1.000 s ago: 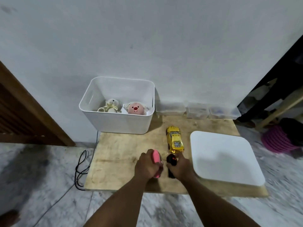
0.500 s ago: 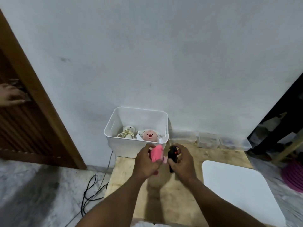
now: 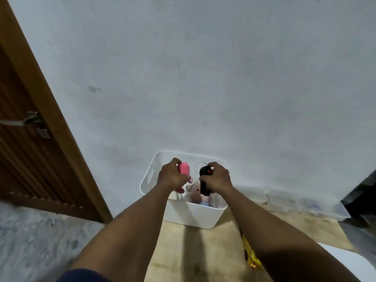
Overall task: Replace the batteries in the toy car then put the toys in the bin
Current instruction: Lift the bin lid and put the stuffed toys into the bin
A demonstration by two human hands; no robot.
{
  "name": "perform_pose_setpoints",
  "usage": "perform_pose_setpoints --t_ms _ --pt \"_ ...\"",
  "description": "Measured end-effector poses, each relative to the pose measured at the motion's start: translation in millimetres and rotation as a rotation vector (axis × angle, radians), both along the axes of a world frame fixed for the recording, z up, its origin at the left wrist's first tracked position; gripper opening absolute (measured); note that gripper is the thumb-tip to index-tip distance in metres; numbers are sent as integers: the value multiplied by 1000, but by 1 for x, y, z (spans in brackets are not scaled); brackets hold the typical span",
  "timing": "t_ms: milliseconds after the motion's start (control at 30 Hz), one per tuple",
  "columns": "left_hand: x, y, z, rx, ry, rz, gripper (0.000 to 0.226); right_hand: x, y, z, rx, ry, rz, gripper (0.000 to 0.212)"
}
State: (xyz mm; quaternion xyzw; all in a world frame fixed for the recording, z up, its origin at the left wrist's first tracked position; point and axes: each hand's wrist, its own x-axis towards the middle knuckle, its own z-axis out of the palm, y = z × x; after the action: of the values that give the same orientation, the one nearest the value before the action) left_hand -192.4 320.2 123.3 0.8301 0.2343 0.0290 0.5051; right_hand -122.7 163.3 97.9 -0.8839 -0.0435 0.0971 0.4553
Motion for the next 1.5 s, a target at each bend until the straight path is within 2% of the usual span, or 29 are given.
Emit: perform_pose_setpoints --t_ms 167,267,367,567,767,967,1167,1267,1433,1500 --pt "30 7 -38 54 165 -38 54 36 19 -39 -195 112 113 54" --pt "43 15 -56 117 172 -23 65 48 27 -53 -201 127 153 68" --pt "49 23 -65 211 179 -27 65 54 30 -61 -215 109 188 77" --pt "43 26 -63 209 216 -43 60 48 18 -43 -251 32 183 60" --pt "24 8 -45 240 114 -67 43 14 -18 -14 -168 -128 20 36" --pt "7 -58 -21 172 -38 -161 23 -34 -103 6 -123 -236 -193 20" --pt "-6 -169 -28 133 -88 -350 18 -67 -226 -1 -255 -199 -359 14" --pt "-8 -226 -51 92 -23 -420 14 -80 -292 -16 -330 -134 -442 15" --pt "-13 -311 -105 24 151 -452 10 -92 -404 -68 -380 88 -522 21" --pt "-11 -338 -131 8 260 -439 22 -92 -445 -92 -409 143 -515 17"
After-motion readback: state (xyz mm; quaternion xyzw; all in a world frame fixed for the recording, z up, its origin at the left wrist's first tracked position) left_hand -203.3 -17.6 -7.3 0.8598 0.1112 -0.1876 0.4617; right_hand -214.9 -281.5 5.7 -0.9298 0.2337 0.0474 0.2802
